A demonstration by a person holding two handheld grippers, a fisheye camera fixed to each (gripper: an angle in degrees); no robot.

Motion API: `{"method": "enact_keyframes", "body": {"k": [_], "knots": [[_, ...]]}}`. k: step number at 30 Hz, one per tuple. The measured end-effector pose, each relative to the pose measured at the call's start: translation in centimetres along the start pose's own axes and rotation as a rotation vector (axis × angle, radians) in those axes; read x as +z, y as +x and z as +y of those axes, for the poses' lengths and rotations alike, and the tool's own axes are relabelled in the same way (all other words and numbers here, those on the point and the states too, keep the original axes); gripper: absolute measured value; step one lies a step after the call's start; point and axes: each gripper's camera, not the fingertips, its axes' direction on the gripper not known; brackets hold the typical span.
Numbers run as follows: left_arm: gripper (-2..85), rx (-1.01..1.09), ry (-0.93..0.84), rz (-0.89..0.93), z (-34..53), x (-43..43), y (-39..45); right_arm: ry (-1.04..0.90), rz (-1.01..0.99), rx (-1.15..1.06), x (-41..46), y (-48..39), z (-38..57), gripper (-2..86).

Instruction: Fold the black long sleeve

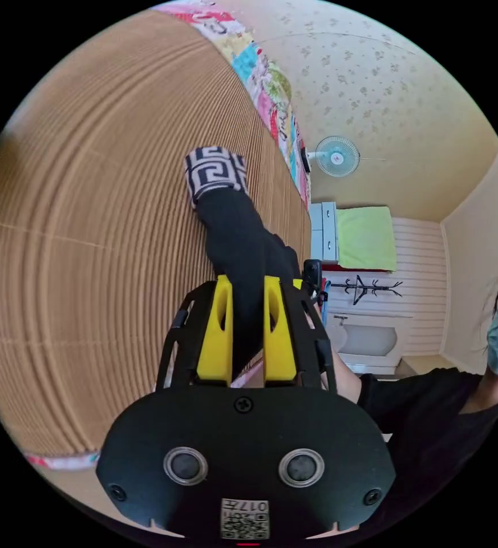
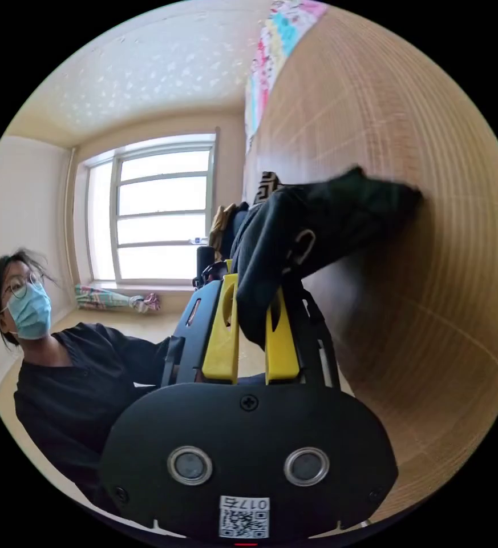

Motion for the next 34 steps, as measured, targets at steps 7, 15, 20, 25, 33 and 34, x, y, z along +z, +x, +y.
{"method": "enact_keyframes", "body": {"k": [7,15,20,25,33,34], "knots": [[8.4,0.132,0.113,-0.291,2.7,-23.5,4.8,0.002,-0.054,-0.214,21.7,-13.3,-3.4,6.2],[14.1,-0.189,0.283,-0.598,4.1,-40.2,-1.4,-0.034,0.088,0.058,42.5,-13.2,-4.9,6.2],[12.3,-0.207,0.392,-0.625,13.3,-39.6,-0.8,-0.185,0.182,0.159,38.7,-9.1,1.0,1.6],[8.3,-0.169,0.194,-0.409,20.0,-27.0,1.0,-0.184,0.388,0.41,27.1,-6.7,7.7,0.6],[4.7,0.271,-0.332,-0.549,16.5,-4.7,12.2,-0.507,1.137,0.831,17.1,-6.4,15.8,0.4],[2.9,0.349,-0.368,-0.548,16.1,-2.5,14.1,-0.505,1.209,0.913,15.8,-5.8,17.5,0.4]]}}
